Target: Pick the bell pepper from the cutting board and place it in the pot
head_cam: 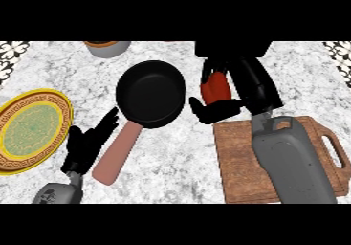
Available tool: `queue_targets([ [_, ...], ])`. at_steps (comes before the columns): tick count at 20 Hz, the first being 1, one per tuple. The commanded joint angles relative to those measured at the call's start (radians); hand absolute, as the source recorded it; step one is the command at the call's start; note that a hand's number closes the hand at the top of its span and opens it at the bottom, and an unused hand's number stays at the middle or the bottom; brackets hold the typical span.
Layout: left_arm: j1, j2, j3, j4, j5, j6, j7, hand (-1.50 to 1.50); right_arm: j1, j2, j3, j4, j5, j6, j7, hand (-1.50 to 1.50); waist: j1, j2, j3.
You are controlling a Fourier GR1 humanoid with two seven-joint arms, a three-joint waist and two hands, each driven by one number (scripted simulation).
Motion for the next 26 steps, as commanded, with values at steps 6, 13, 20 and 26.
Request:
queue_targets([
  [6, 0.023, -0.027, -0.025, -0.032, -0.026, 0.005, -0.003, 0.00, -0.344, 0.093, 0.044, 0.387, 0.113, 0.007, 0.104, 1.50, 0.018, 0.004, 0.000],
  [13, -0.007, -0.013, -0.008, 0.015, -0.030, -0.012, -0.030, 0.00, -0.498, 0.095, 0.200, 0.662, 0.207, -0.073, 0.143, 1.50, 0.039, 0.008, -0.001],
  [20, -0.059, -0.020, -0.010, 0.040, -0.021, -0.037, -0.018, 0.00, -0.618, 0.095, 0.287, 0.912, 0.129, 0.046, 0.231, 1.50, 0.067, 0.017, -0.001],
  [26, -0.071, -0.049, -0.037, 0.029, -0.040, -0.021, -0.004, 0.00, -0.631, 0.095, 0.299, 1.040, -0.021, 0.201, 0.376, -1.50, 0.096, 0.021, -0.002],
])
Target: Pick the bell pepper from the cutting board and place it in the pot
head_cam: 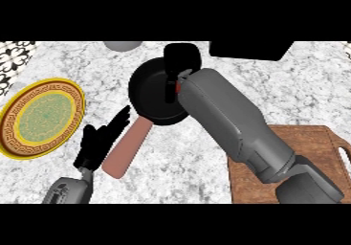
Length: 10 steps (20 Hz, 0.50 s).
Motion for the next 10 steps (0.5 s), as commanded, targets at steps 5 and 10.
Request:
queue_targets([
  [5, -0.039, -0.032, -0.021, -0.031, -0.004, 0.009, 0.049, 0.00, -0.043, 0.000, 0.000, 0.053, -0.195, -0.102, -0.034, -1.50, 0.029, 0.007, 0.002],
  [10, -0.018, -0.016, -0.001, 0.015, -0.006, 0.003, -0.008, 0.00, 0.029, 0.000, -0.090, -0.081, -0.291, -0.417, -0.168, -1.50, 0.006, 0.005, 0.004],
])
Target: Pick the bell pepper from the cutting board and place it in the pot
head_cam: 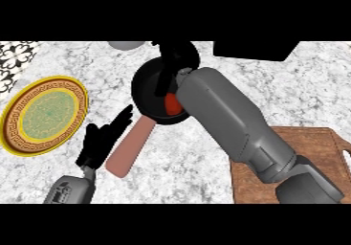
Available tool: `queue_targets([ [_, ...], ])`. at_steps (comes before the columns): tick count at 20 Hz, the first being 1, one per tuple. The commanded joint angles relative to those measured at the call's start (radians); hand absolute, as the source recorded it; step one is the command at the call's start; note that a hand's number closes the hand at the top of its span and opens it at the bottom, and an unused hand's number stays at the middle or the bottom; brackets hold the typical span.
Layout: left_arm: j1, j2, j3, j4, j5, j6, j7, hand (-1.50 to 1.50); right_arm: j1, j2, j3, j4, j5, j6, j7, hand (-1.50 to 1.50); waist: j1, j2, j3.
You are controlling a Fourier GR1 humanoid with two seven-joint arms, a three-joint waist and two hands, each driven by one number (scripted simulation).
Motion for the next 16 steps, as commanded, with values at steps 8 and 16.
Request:
queue_targets([
  [8, 0.037, 0.025, 0.030, -0.034, 0.020, -0.006, 0.012, 0.00, 0.027, 0.000, -0.190, -0.105, -0.189, -0.570, -0.137, -1.50, -0.040, -0.016, 0.001],
  [16, 0.001, 0.021, 0.071, 0.023, 0.012, 0.022, 0.014, 0.00, 0.041, -0.011, -0.337, -0.128, -0.285, -0.584, -0.323, -1.50, -0.094, -0.021, 0.000],
])
